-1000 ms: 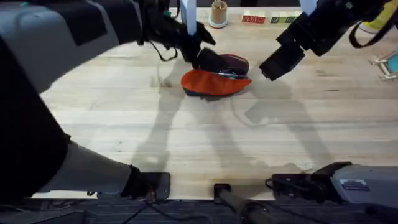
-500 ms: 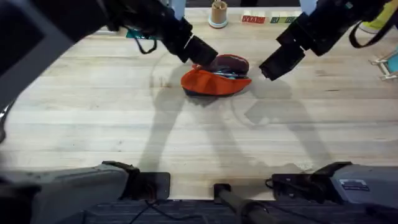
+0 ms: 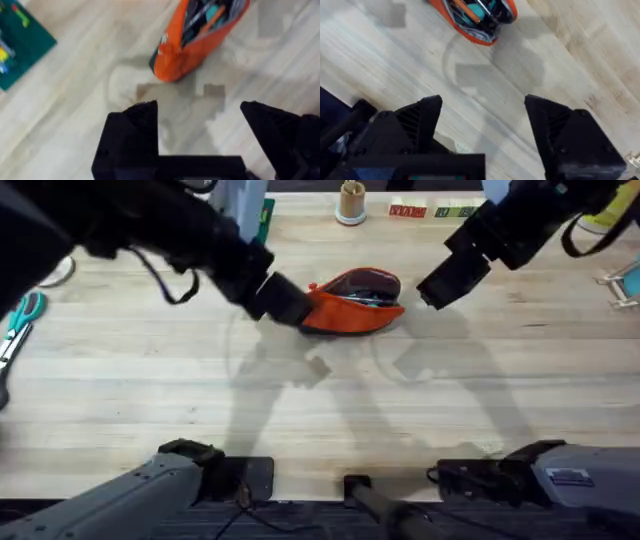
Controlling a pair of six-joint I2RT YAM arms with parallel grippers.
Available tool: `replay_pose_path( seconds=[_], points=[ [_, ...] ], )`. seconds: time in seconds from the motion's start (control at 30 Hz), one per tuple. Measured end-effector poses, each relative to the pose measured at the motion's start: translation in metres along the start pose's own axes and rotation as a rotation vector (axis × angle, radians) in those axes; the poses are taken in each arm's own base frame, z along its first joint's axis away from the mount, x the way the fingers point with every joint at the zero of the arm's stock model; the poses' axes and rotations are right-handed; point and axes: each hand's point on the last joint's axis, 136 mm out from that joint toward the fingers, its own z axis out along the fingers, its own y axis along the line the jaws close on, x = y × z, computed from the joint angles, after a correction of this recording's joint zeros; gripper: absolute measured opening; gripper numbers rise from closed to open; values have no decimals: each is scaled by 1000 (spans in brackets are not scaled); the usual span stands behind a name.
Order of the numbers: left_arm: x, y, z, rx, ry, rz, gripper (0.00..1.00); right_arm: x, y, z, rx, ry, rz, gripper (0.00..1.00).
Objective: Unzip the bag, pick up the pens from the table one at a time and place them inside, then zip the bag closed.
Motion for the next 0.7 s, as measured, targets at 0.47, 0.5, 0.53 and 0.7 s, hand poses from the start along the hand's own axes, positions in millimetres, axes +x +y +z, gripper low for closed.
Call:
replay_pose_path(
  seconds=[0.47,0.5,0.53,0.7],
  points=[
    [59,2,-18,-17,200,-180,992,0,0,0,0,0,2,998],
    [61,6,-19,-28,200,-204,993,0,0,0,0,0,3,998],
    [63,10,-20,-39,199,-226,993,0,0,0,0,0,3,998],
    [71,25,-26,-75,193,-304,993,-2,-1,0,3,-8,2,998]
  ],
)
